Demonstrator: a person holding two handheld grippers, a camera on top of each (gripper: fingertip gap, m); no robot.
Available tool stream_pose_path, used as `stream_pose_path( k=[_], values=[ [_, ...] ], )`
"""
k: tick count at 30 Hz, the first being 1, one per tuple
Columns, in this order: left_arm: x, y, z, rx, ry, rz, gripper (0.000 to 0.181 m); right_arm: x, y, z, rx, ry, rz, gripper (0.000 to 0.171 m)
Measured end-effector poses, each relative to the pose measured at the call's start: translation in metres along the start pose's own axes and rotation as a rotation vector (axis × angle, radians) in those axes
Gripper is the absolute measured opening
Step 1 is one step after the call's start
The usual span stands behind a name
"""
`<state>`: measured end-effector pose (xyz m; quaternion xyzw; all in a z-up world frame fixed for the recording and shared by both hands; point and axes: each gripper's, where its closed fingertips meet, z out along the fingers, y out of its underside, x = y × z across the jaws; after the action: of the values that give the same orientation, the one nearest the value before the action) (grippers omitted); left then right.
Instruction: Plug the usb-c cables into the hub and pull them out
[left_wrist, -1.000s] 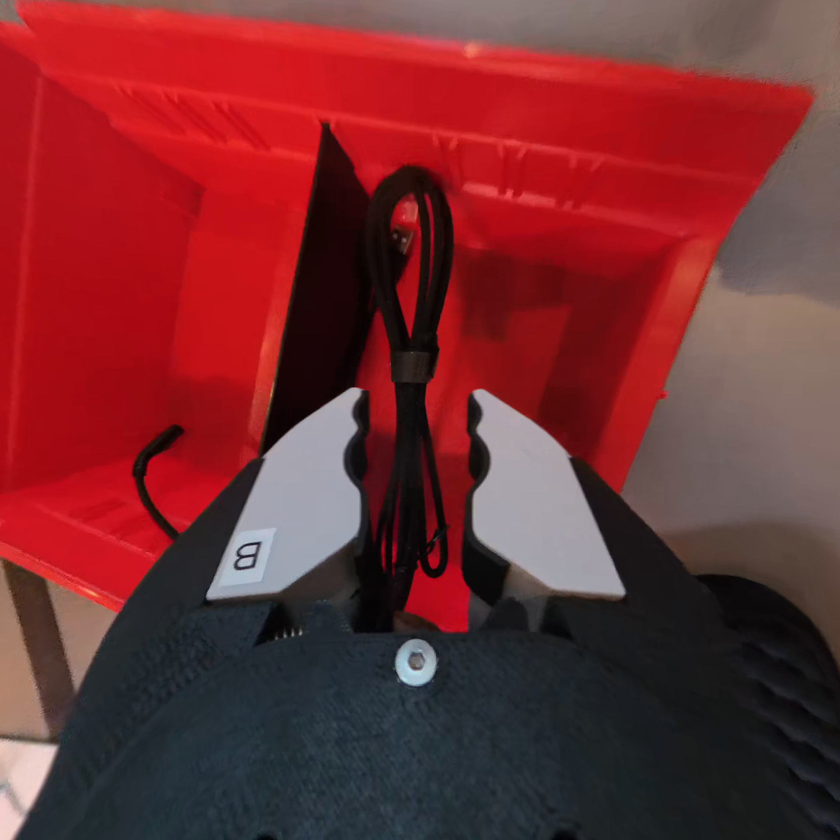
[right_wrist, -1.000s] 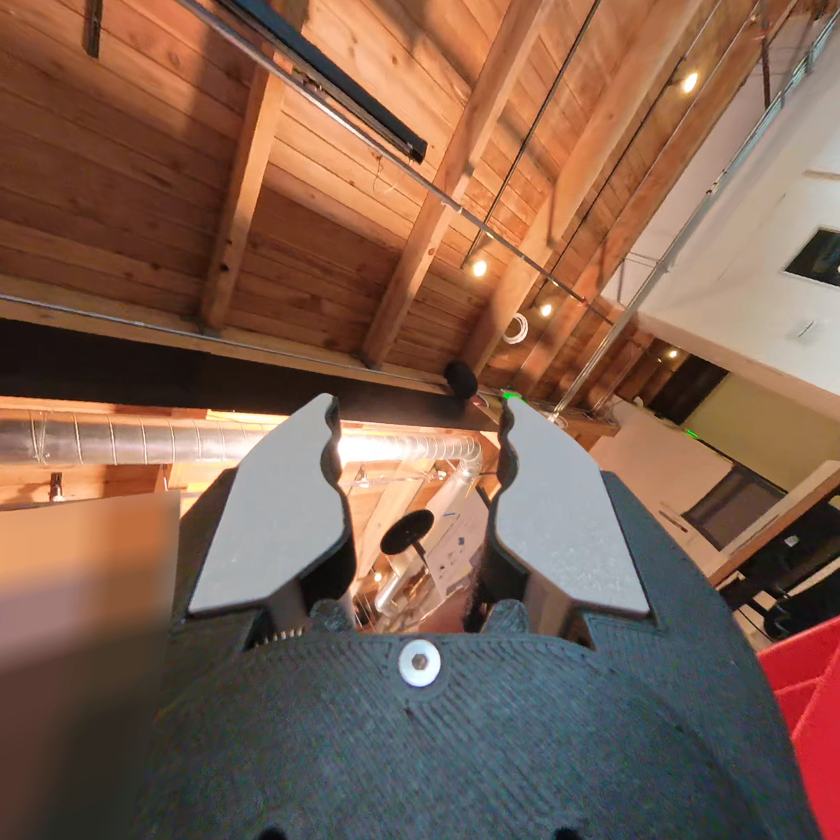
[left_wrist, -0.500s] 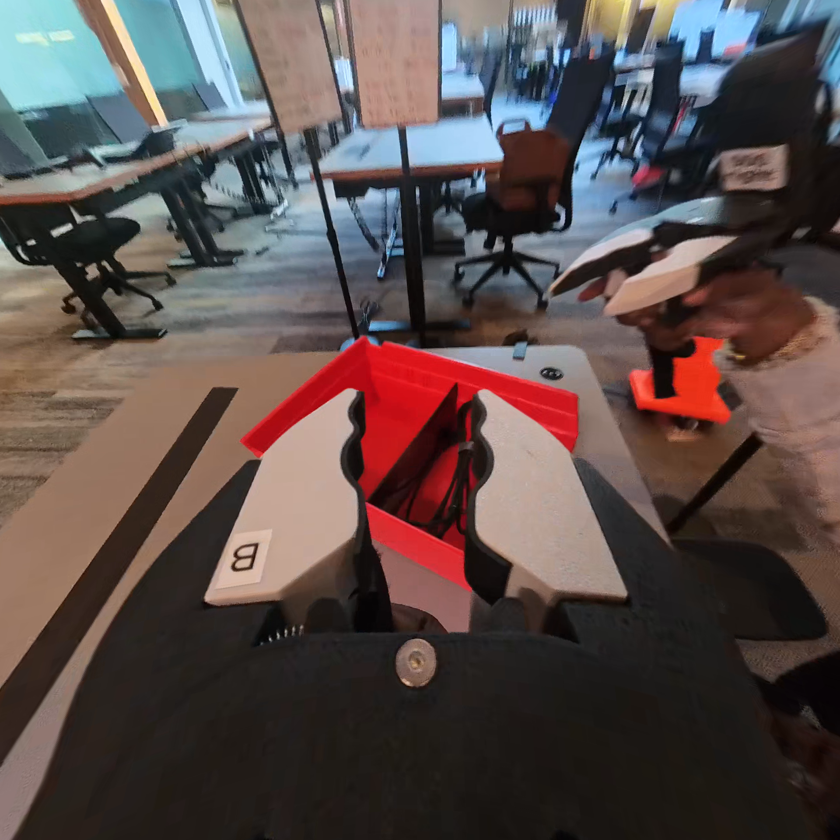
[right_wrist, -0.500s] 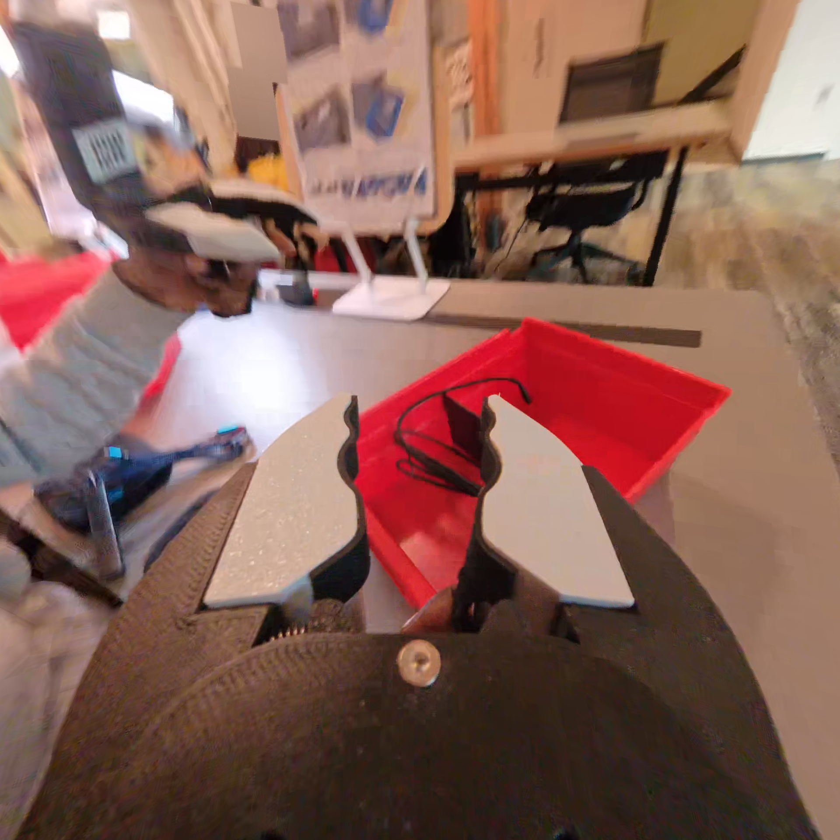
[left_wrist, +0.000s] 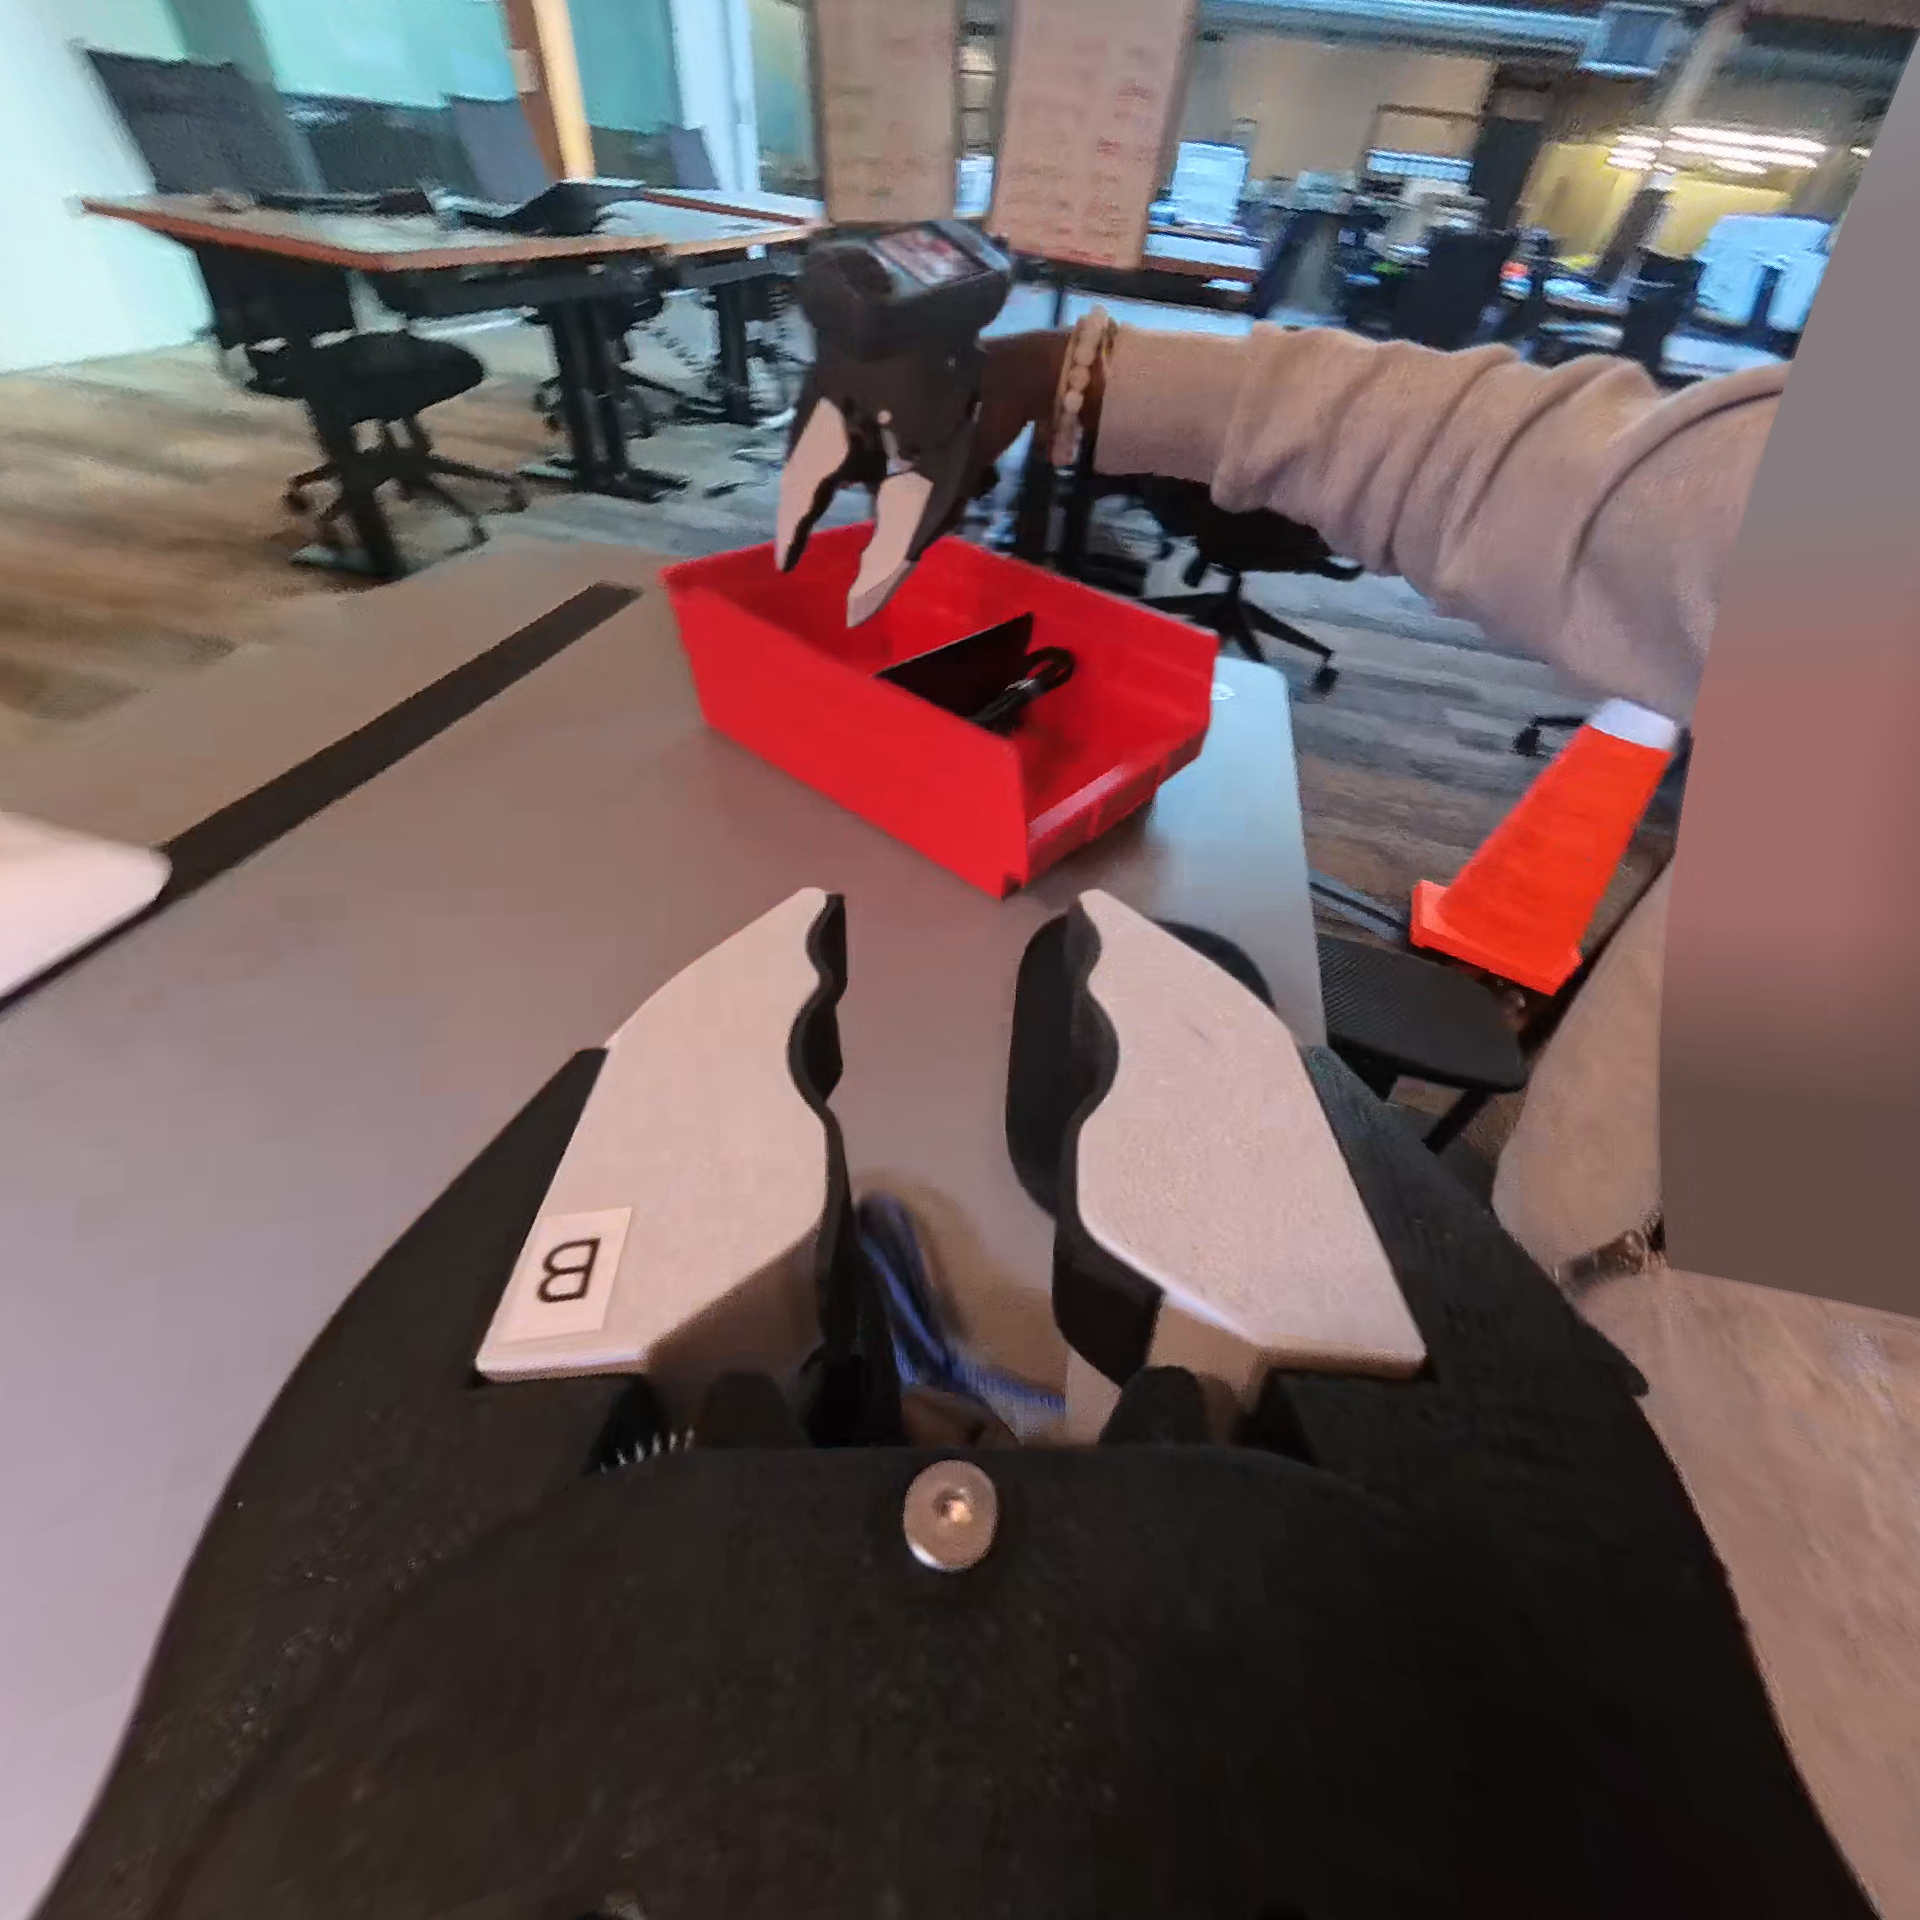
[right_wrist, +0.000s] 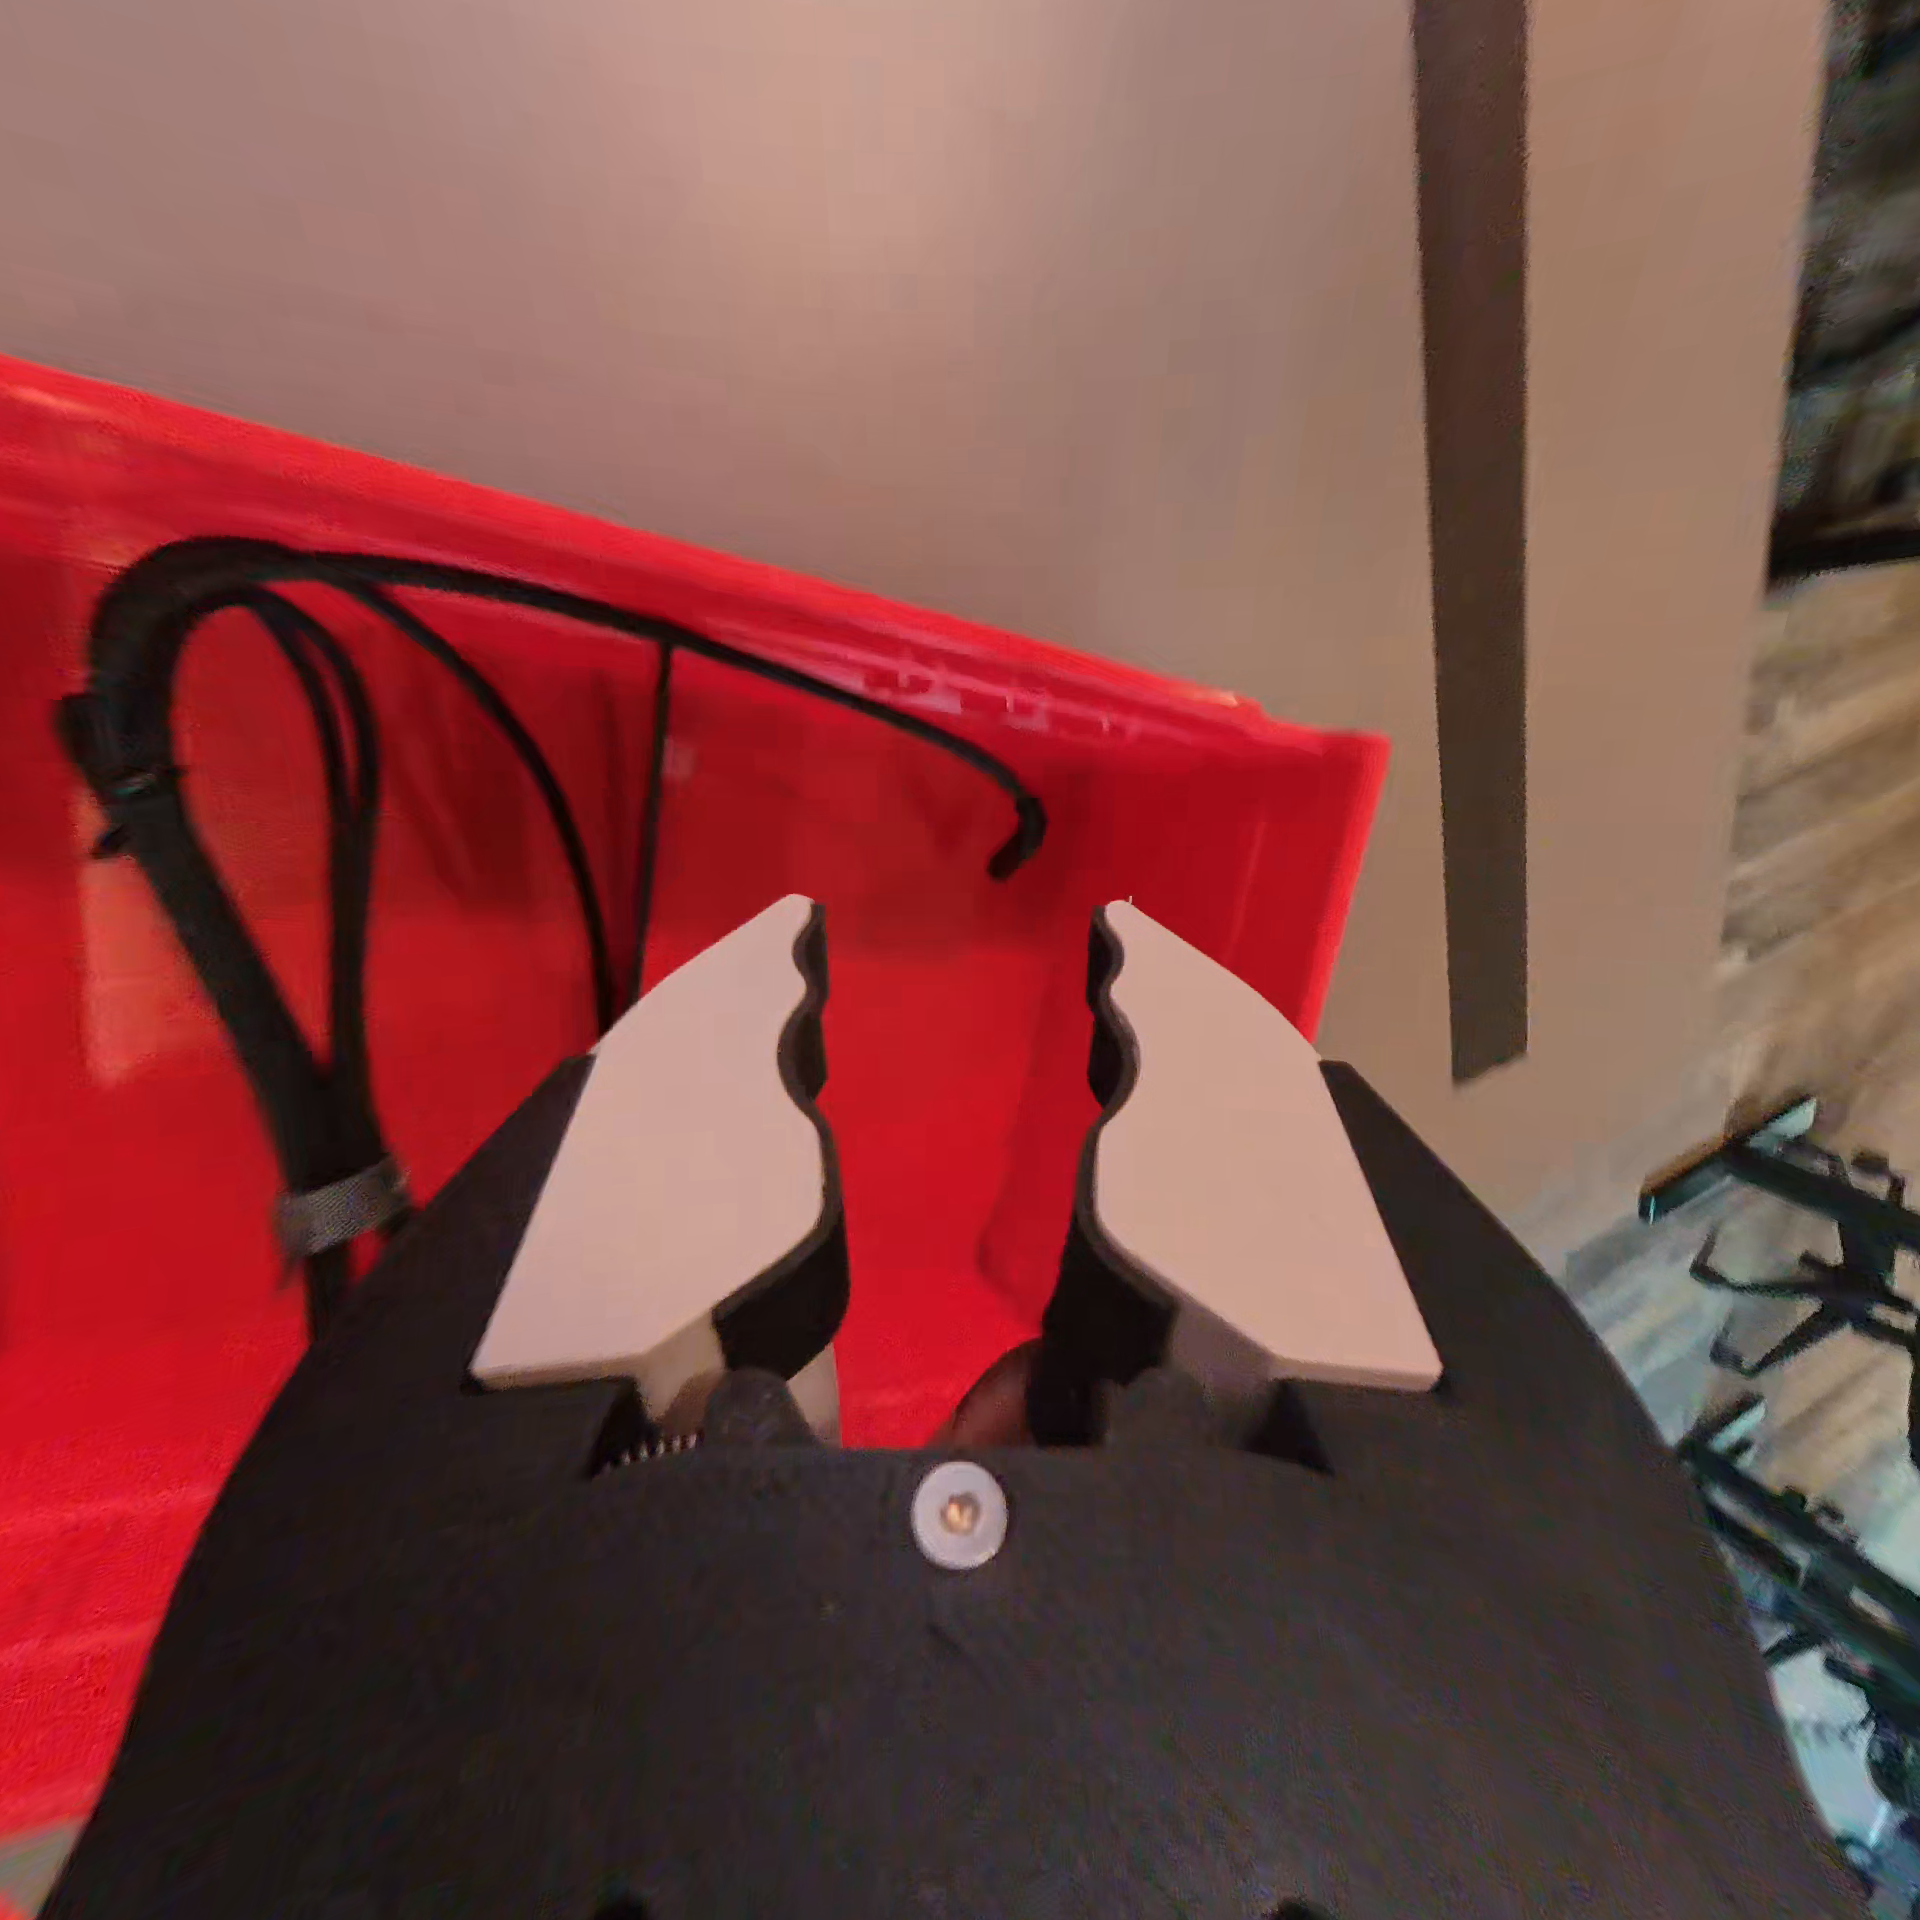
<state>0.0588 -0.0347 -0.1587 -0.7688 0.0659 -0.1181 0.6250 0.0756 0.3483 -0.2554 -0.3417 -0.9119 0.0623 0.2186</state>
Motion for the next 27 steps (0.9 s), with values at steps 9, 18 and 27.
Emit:
stream_pose_path(
  k=[9,18,27],
  values=[
    [-0.021,0.034,-0.075,0.177,-0.188,-0.224,0.036,0.014,0.017,0.063,-0.118,0.049,-0.100,0.007],
    [-0.019,0.045,-0.063,0.136,-0.184,-0.144,0.035,-0.052,0.035,-0.060,-0.512,0.046,0.208,0.006],
    [0.000,0.044,-0.051,0.150,-0.116,-0.090,0.034,-0.152,0.061,-0.010,-0.553,-0.204,0.511,0.008]
  ],
)
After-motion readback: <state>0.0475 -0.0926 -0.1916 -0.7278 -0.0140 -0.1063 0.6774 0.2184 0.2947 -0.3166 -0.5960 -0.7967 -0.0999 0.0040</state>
